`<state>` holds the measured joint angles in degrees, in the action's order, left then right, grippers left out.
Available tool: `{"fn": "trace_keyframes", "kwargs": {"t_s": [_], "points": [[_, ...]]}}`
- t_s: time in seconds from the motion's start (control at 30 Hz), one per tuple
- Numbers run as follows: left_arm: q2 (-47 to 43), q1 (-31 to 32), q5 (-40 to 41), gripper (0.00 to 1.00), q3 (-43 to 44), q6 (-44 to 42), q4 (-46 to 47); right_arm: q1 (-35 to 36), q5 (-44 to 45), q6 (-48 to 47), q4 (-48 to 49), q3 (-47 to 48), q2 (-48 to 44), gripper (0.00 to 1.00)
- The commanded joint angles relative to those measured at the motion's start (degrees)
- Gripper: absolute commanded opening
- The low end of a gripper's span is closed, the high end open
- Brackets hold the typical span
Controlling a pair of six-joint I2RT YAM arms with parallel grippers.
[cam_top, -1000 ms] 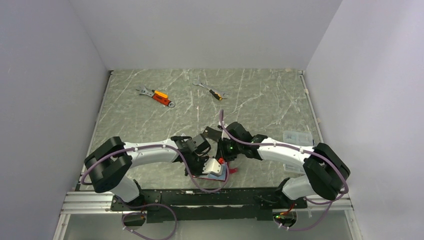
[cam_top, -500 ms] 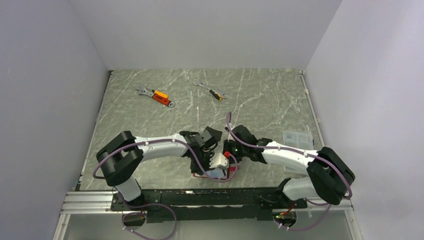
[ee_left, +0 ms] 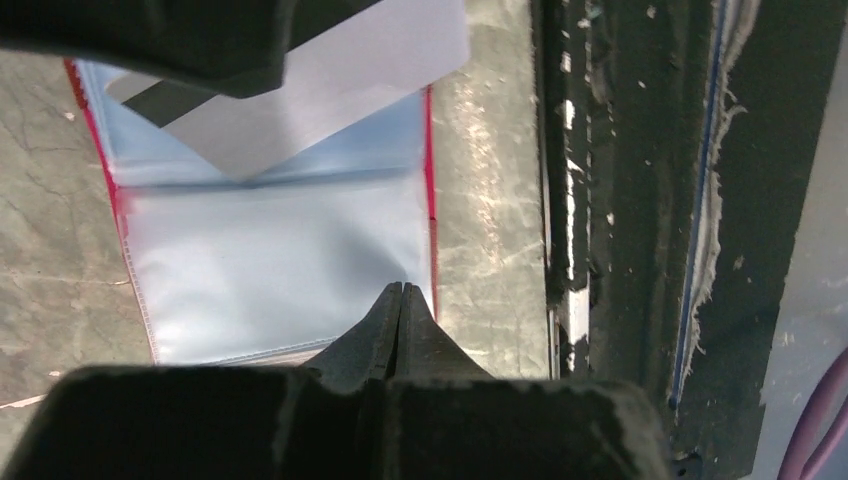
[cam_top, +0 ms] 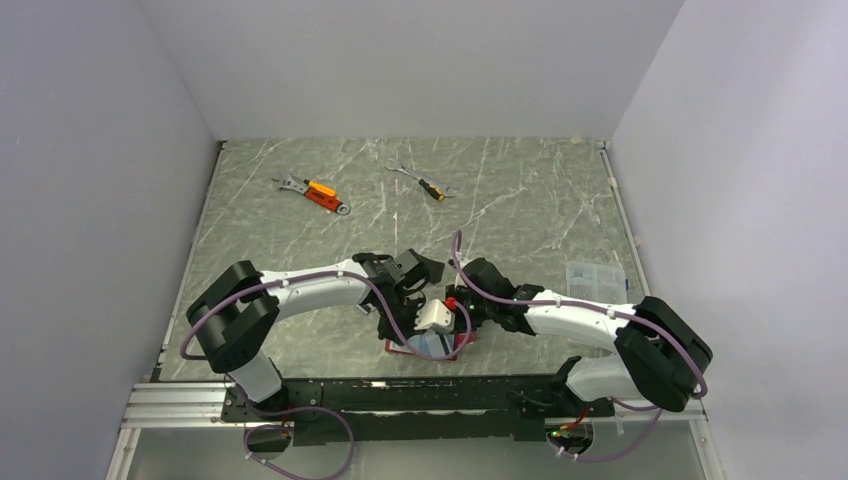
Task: Put the credit cards into the card holder
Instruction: Open the card holder at the center of the board, then insert the credit card into the card holder.
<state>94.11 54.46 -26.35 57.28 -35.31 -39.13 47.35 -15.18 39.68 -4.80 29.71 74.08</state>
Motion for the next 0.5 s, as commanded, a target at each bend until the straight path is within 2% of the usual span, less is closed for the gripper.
{"fn": "trace_keyframes", "kwargs": {"t_s": [0.0, 0.23, 0.47], "points": [[-3.68, 0.25, -2.73, 0.00, 0.99, -11.62, -6.08, 0.23, 1.83, -1.26, 1.08, 1.63, 2.32, 0.00], [-2.68, 0.66, 4.26, 0.03, -1.45, -23.64, -7.81, 0.16, 3.47, -1.57, 0.82, 1.23, 2.80, 0.00], [-4.98, 1.60, 9.23, 0.03, -6.86, -28.30, -1.39, -0.12, 5.11, -3.33, -0.88, 1.48, 1.68, 0.00]]}}
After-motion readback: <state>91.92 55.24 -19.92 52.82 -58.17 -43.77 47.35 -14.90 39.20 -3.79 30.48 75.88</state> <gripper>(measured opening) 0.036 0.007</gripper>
